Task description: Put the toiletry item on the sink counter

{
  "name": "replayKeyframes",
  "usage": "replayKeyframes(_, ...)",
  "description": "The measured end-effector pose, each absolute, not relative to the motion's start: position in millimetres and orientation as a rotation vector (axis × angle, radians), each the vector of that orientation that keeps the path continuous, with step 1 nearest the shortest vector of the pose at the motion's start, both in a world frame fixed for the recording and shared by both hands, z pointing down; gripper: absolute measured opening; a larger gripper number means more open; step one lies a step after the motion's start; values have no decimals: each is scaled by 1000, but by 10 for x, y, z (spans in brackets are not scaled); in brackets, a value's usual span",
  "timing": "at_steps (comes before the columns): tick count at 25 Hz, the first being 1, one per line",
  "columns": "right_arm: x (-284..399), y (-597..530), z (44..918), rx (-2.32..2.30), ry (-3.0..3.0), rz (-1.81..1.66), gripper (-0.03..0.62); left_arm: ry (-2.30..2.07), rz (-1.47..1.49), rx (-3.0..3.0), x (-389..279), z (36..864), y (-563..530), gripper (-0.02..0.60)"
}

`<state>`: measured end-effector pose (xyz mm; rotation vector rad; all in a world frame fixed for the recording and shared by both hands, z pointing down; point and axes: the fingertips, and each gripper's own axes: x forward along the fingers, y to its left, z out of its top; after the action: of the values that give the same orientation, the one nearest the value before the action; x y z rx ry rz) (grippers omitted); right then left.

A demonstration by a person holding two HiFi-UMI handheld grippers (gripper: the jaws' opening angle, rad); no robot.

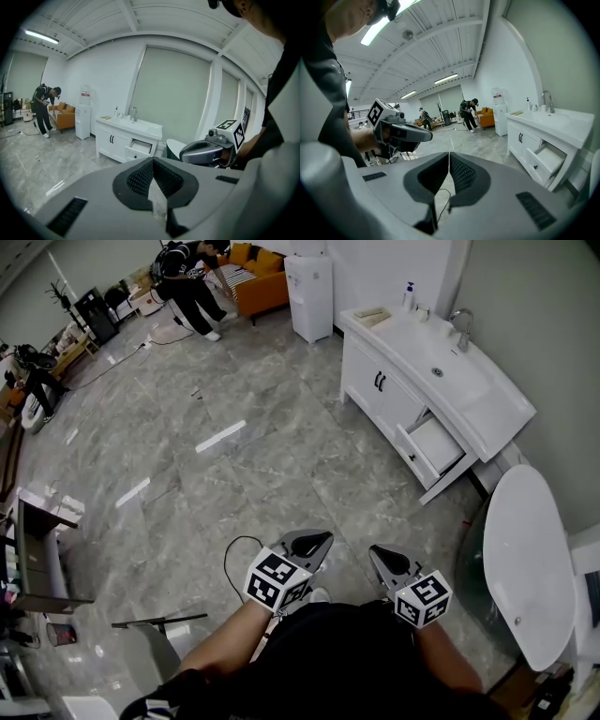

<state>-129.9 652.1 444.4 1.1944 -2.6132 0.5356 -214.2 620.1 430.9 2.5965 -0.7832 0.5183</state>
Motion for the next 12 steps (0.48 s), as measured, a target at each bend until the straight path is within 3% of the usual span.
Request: replayKeyframes(12, -1585, 6334, 4521, 1102, -2624, 566, 3, -826, 514, 2540, -2430, 4473, 6072, 0)
